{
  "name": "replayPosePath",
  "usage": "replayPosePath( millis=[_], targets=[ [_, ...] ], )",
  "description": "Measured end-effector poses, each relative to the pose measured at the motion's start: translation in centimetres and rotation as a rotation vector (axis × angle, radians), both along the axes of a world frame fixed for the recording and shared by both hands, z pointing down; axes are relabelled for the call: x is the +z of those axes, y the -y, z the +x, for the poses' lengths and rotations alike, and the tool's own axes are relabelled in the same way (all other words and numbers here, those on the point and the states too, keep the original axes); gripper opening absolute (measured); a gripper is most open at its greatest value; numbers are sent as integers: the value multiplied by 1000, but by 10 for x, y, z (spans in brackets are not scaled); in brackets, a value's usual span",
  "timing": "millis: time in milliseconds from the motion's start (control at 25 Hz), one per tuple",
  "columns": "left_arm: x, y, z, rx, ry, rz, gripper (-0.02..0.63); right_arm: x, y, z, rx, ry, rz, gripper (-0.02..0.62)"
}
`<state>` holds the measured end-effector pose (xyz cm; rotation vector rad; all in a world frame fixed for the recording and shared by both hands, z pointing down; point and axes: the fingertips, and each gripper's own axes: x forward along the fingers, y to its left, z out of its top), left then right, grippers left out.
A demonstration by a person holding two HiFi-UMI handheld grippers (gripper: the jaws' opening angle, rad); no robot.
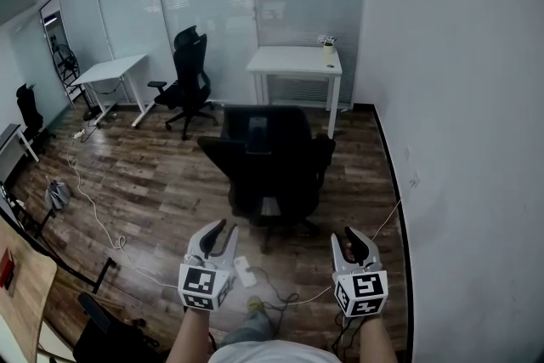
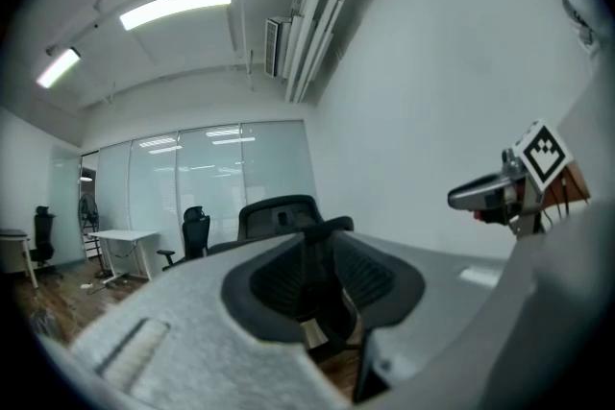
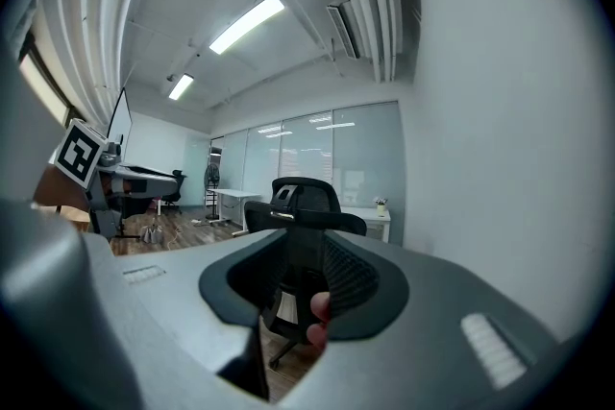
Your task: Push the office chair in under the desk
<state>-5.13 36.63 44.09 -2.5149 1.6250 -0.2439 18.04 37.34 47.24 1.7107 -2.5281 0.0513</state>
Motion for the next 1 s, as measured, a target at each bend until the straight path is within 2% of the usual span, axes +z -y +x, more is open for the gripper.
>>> replayPosePath(
  millis=[320,680,1000],
  targets=[
    [6,94,-43,11,-35,-24,94,2,90,-38,15,-28,-27,97],
    [5,199,-109,45,-17,-50,94,-10,197,-100,32,-53,-41,97],
    [11,262,-150,99,25,-55,94,-8,245,-137,52,-126,-44,97]
  ],
)
